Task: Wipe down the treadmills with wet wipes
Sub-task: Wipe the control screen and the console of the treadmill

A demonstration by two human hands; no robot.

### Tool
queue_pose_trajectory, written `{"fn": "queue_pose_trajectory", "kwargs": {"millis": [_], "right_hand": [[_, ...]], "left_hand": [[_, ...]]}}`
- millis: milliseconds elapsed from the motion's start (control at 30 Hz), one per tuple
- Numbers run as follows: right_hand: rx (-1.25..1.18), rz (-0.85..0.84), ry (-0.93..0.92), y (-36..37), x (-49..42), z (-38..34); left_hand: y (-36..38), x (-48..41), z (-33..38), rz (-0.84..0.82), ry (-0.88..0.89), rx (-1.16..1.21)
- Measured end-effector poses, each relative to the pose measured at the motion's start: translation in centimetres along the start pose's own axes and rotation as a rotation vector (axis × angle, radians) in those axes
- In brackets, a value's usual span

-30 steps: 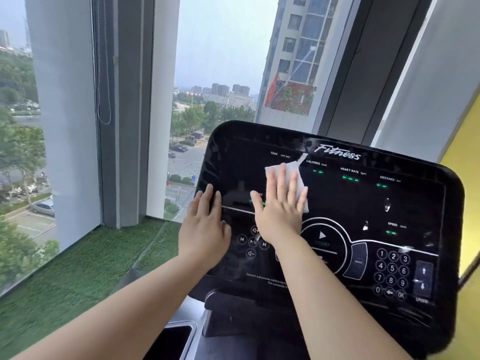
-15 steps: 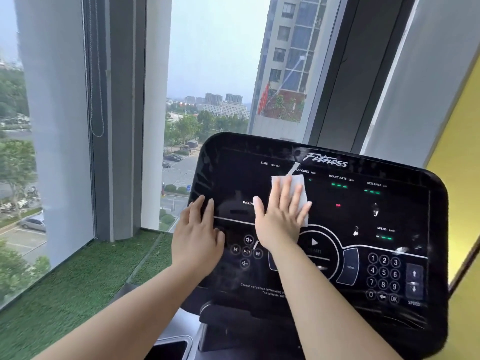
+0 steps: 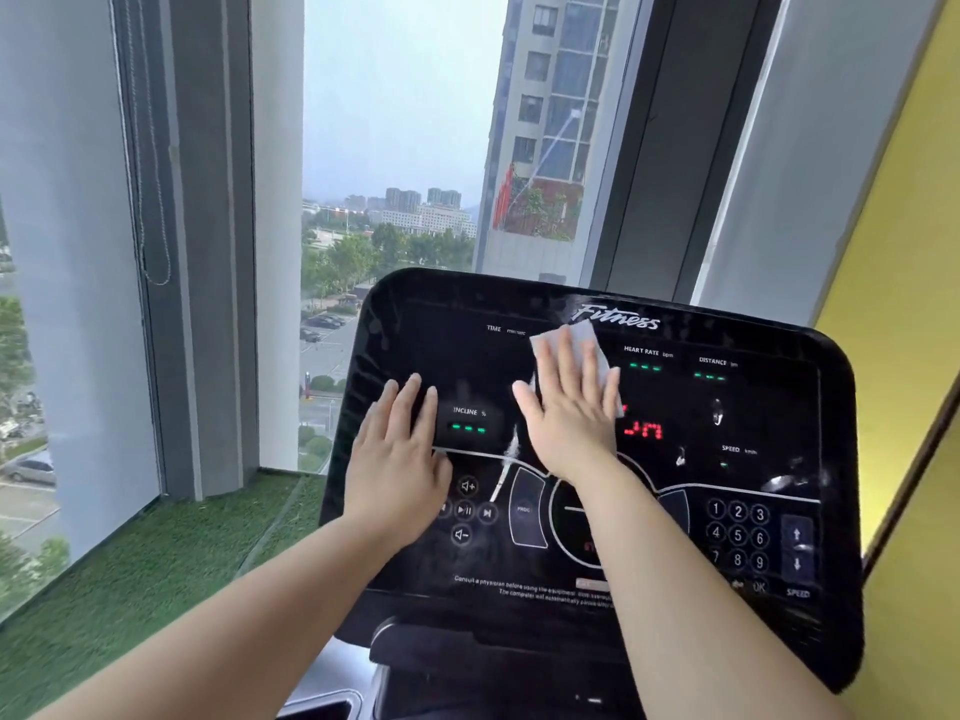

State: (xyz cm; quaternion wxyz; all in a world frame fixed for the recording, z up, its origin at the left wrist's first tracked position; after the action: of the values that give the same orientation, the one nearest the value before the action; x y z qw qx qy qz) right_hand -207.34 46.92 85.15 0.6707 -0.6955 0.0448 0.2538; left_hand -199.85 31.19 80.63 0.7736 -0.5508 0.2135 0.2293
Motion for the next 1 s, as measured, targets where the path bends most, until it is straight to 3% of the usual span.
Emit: {"fn": "queue_pose_trajectory", "kwargs": {"millis": [67, 133, 233, 367, 433, 533, 667, 867, 1000], "right_hand": [[-0.057, 0.012, 0.147, 0.2, 0.0, -1.0], [-0.08, -0.009, 0.174, 0.4, -0.1, -3.2], [0.05, -0.028, -0.079, 1.1, 0.2, -5.5], [0.164, -0.067, -0.349, 0.6, 0.0, -2.9], [0.167, -0.07, -0.307, -0.1, -0.4, -0.6], [0.052, -0.03, -0.073, -0.5, -0.5, 1.8], [-0.094, -0.002, 0.182, -0.1, -0.3, -0.7], [0.095, -0.044, -0.146, 0.8, 0.6, 0.3], [0.074, -0.051, 0.034, 0.2, 1.4, 4.6]], "left_hand": [[0.0, 0.1, 0.1, 0.009, 0.006, -0.008], [0.2, 0.1, 0.0, 0.027, 0.011, -0.01], [0.7, 0.1, -0.2, 0.023, 0.03, 0.002], [0.5, 0.2, -0.6, 0.037, 0.029, 0.031], [0.3, 0.1, -0.5, 0.029, 0.005, 0.005], [0.0, -0.1, -0.1, 0.017, -0.024, -0.029], [0.3, -0.1, 0.5, 0.044, -0.035, -0.095], [0.8, -1.2, 3.9, 0.165, 0.176, -0.086], [1.6, -1.9, 5.8, 0.118, 0.253, -0.062]]}}
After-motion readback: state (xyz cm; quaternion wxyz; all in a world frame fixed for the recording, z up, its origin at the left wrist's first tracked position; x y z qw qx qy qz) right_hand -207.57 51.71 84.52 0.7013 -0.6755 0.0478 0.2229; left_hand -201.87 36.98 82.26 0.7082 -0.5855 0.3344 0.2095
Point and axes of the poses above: each hand's wrist, its own x-axis away from the middle knuckle, its own y-axis out of the palm, z = x × y, the point moved 4 cm from there along -x, towards the middle knuckle, and after that the axes turned 9 degrees about x, right-handed, at the moved point
